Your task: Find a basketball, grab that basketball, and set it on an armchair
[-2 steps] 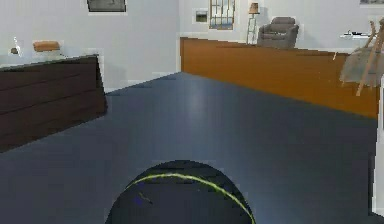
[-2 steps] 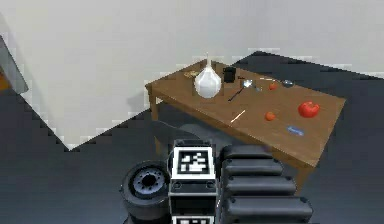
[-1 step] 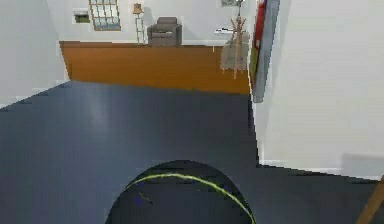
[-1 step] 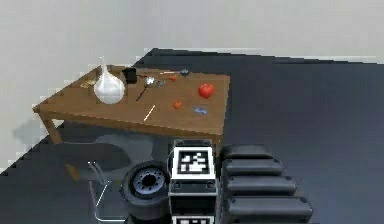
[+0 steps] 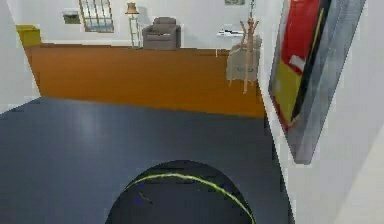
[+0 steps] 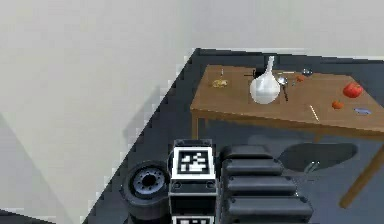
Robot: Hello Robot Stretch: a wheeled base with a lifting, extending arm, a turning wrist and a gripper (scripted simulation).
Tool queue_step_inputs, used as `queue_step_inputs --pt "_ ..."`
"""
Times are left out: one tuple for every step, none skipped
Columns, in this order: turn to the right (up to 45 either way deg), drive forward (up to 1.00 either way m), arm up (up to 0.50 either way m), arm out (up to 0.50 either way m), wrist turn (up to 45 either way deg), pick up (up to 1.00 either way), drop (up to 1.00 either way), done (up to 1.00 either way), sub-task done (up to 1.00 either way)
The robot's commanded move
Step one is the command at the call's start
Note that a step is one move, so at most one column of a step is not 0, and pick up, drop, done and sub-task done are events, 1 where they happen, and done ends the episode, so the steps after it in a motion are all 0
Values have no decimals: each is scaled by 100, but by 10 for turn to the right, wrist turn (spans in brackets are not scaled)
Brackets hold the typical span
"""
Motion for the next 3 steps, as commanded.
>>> queue_step_inputs --pt "0 100 0 0 0 0 0 0 0" --pt "0 100 0 0 0 0 0 0 0" --pt "30 0 0 0 0 0 0 0 0"
